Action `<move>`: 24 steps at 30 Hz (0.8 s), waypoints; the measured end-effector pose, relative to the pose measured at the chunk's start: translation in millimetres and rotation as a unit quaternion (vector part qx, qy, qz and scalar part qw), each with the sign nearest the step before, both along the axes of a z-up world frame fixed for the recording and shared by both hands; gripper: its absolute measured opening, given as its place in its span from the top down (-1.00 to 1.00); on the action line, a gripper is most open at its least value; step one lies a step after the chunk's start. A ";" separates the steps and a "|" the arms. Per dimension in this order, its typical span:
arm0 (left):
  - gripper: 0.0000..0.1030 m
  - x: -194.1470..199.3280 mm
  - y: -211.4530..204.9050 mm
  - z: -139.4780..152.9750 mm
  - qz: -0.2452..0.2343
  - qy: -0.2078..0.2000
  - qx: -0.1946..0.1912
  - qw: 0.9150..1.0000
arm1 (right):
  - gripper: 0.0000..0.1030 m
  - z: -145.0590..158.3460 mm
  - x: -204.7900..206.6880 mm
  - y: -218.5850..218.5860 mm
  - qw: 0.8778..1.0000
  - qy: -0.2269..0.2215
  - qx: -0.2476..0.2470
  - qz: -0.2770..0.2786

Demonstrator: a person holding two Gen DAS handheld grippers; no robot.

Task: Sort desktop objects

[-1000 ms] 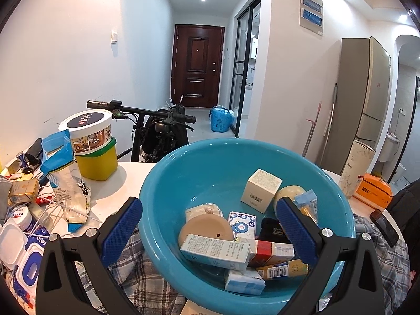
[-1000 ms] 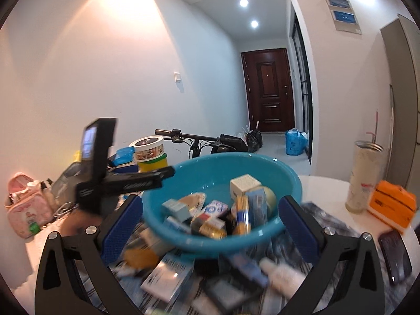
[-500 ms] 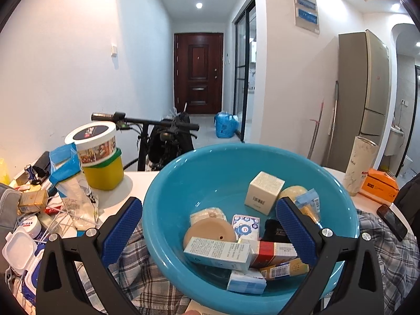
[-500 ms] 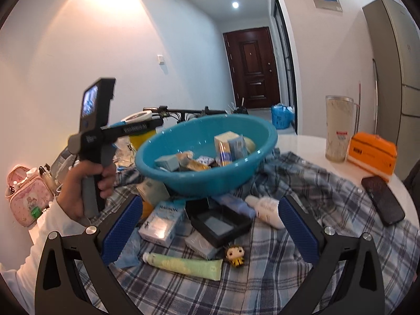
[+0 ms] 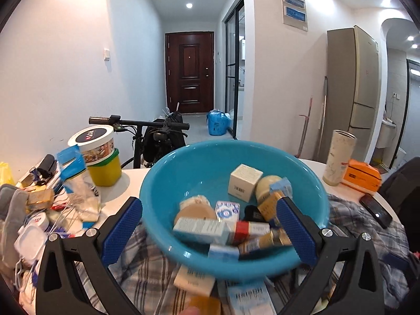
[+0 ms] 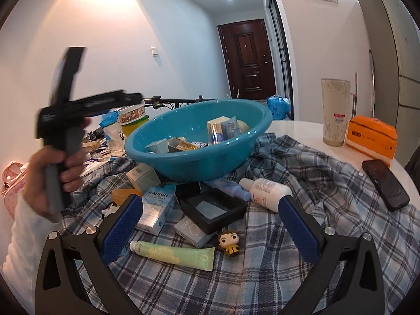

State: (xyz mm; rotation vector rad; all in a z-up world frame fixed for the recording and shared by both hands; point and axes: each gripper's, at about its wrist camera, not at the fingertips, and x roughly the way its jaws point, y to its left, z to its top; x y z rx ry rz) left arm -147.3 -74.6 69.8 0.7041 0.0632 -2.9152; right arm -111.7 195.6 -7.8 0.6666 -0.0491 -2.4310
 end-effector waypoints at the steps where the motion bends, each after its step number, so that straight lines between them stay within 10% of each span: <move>1: -1.00 10.2 1.0 1.3 -0.003 -0.003 -0.001 1.000 | -1.00 -1.7 0.1 0.4 1.000 -0.002 -0.001 0.001; 13: -1.00 117.9 16.5 -13.6 -0.004 0.006 0.002 1.000 | -1.00 -8.1 11.4 -6.5 1.000 -0.004 0.009 0.010; 24: -1.00 112.7 27.4 -56.3 0.001 -0.040 -0.004 0.999 | -1.00 -17.2 16.8 -8.6 1.000 -0.009 0.026 0.008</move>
